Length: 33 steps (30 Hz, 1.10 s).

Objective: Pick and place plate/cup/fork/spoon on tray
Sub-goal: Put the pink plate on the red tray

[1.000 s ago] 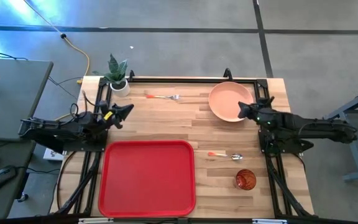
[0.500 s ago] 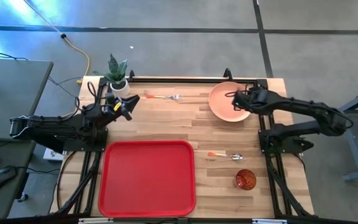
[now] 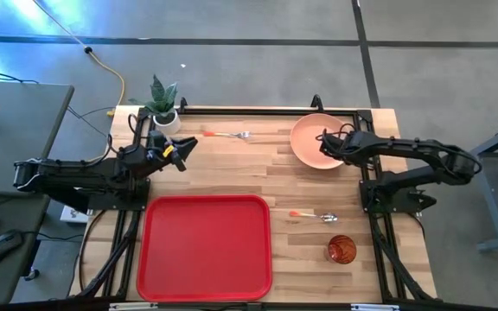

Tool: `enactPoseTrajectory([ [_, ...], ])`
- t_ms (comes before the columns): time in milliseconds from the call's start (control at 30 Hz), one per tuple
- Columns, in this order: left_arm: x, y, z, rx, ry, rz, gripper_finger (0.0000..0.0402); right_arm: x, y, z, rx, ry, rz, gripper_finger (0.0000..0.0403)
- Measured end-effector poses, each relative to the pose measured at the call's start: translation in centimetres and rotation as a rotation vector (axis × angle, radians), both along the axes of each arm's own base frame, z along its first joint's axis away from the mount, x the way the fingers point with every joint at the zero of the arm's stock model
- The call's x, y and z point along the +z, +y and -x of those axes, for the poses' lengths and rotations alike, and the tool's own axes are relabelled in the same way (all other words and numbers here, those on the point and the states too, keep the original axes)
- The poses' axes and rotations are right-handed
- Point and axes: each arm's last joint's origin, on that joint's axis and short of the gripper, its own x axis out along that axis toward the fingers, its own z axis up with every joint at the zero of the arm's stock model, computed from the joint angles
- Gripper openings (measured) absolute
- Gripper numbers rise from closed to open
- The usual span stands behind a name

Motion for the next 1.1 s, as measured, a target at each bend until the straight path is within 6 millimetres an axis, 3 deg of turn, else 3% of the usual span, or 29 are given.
enactPoseTrajectory([
  [300, 0.0, 0.0, 0.0, -0.019, 0.006, -0.004, 0.0097, -3.8, -0.7, 1.5, -0.144, -0.152, 0.005, 0.0195],
  [433, -0.2, 0.0, 0.0, -0.02, 0.039, -0.026, 0.0097, -4.2, -0.8, 1.6, -0.153, -0.175, 0.008, 0.0163],
  [667, -0.2, -0.1, 0.0, -0.026, 0.051, -0.04, 0.0097, -3.9, -1.4, 1.0, -0.085, -0.192, 0.087, 0.0016],
  [900, -0.4, -0.1, -0.1, -0.044, 0.067, -0.038, 0.0097, -3.1, -1.3, -1.6, 0.042, -0.412, 0.078, 0.0005],
  [1100, -1.0, -0.1, 0.0, -0.054, 0.107, 0.011, 0.0097, 0.4, 0.2, -5.3, 0.215, -0.49, 0.173, 0.0002],
])
